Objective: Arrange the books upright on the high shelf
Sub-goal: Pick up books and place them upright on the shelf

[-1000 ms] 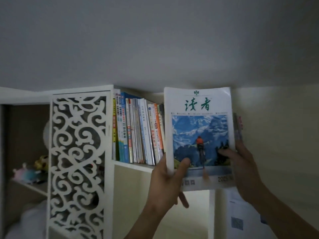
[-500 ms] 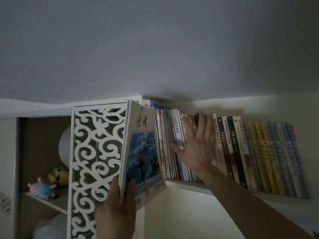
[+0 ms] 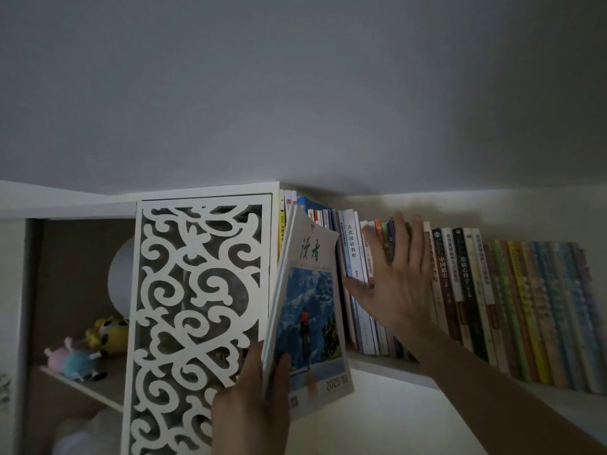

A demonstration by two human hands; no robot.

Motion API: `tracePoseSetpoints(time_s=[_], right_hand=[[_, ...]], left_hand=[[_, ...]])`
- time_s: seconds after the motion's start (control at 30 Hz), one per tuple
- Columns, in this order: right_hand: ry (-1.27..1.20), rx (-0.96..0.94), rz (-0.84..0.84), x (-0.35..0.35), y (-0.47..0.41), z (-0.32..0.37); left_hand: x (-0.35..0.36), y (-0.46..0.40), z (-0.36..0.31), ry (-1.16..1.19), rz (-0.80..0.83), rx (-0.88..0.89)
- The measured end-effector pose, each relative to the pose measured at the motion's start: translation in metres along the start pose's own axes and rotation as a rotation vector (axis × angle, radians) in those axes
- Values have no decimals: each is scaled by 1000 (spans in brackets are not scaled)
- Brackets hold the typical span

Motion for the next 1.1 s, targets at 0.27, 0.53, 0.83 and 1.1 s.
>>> tracePoseSetpoints(time_s=[0.27, 0.53, 0.83, 1.1], right_hand=[[-18, 66, -37, 1, -1, -1], [-26, 63, -60, 4, 0, -3], [-3, -188, -61, -3, 1, 3], [-152, -277, -41, 5, 0, 10]], left_hand=[[-1, -3, 1, 46, 63, 35], [-6, 5, -3, -63, 99, 51], [-7, 14, -19, -33, 149, 33], [0, 20, -24, -123, 113, 15]])
Point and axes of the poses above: each hand's wrist, its own y-axis away from the middle knuckle, its own x-axis out of the palm, z = x × y, the point moved 1 cm from there along -y, towards the middle knuckle, and after that the axes turned 3 degrees about -z, right-handed, at the moved point
